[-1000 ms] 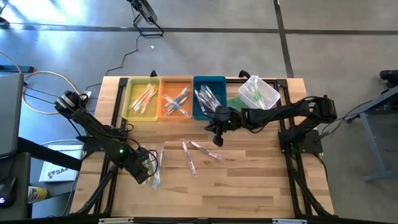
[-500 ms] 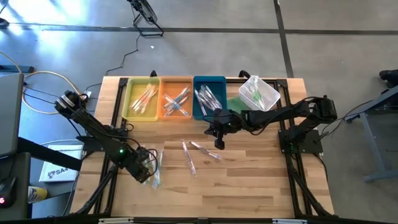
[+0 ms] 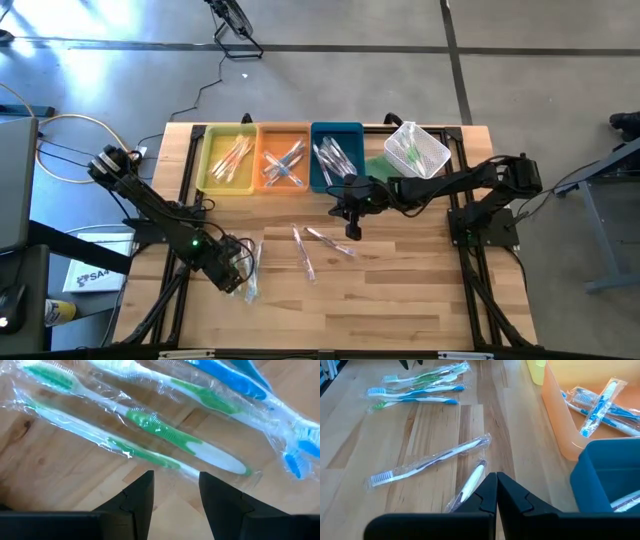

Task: Pick & Place Toothbrushes
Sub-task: Put the green toothbrush into the white bin

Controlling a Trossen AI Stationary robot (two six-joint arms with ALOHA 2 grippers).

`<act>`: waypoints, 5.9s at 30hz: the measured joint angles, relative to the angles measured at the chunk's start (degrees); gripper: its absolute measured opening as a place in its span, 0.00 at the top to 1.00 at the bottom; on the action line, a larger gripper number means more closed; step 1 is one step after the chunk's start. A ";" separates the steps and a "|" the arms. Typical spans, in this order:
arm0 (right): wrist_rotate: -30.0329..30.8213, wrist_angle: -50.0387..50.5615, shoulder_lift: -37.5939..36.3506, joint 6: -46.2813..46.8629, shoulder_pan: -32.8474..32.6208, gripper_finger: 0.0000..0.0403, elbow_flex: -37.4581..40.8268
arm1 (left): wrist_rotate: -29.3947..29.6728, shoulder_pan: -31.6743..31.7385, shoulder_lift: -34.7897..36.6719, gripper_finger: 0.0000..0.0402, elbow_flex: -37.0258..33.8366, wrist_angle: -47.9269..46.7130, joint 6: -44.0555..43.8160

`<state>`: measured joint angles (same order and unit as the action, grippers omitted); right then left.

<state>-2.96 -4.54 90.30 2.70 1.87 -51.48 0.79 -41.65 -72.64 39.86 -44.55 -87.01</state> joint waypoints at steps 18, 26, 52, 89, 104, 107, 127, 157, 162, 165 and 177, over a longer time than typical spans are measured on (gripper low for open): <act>0.00 1.33 -0.02 -0.64 0.00 1.00 0.00 | -5.90 0.00 0.01 0.37 0.00 0.54 -10.86; 0.00 1.33 -0.04 -1.05 0.00 1.00 0.00 | -4.13 0.00 -3.52 0.41 0.02 0.76 -12.45; 0.04 1.31 -0.04 -1.45 0.01 1.00 0.00 | -2.91 0.00 -7.17 0.65 -2.09 6.89 -8.71; 3.02 1.29 -0.04 -1.40 0.02 1.00 0.00 | 20.46 0.04 11.76 1.00 -2.16 4.89 11.67; -0.06 -11.99 -0.04 3.06 -0.13 1.00 0.00 | 31.34 8.60 20.14 1.00 -2.14 6.89 40.50; -4.66 -17.05 -0.04 3.08 -0.15 1.00 0.00 | 29.88 13.63 20.09 1.00 -2.13 12.72 52.42; 4.38 -34.67 -0.04 -5.47 -6.53 0.82 0.01 | 6.51 38.20 20.39 1.00 -2.05 42.05 89.12; 7.45 -39.90 0.11 -7.06 -6.75 0.60 0.01 | 3.18 38.69 8.95 1.00 0.42 58.79 94.37; 7.50 -39.84 0.13 -7.05 -6.75 0.60 0.00 | 2.56 38.66 5.70 1.00 3.59 58.57 95.83; 7.51 -39.82 0.13 -7.05 -6.75 0.60 0.01 | 2.52 38.67 4.74 1.00 4.72 58.33 97.26; 7.68 -39.80 0.13 -7.12 -6.75 0.90 0.00 | 2.66 38.66 4.76 1.00 5.03 57.10 97.69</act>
<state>4.72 -44.34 90.43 -4.42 -4.89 -51.48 3.45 -2.98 -67.88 44.88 12.55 10.68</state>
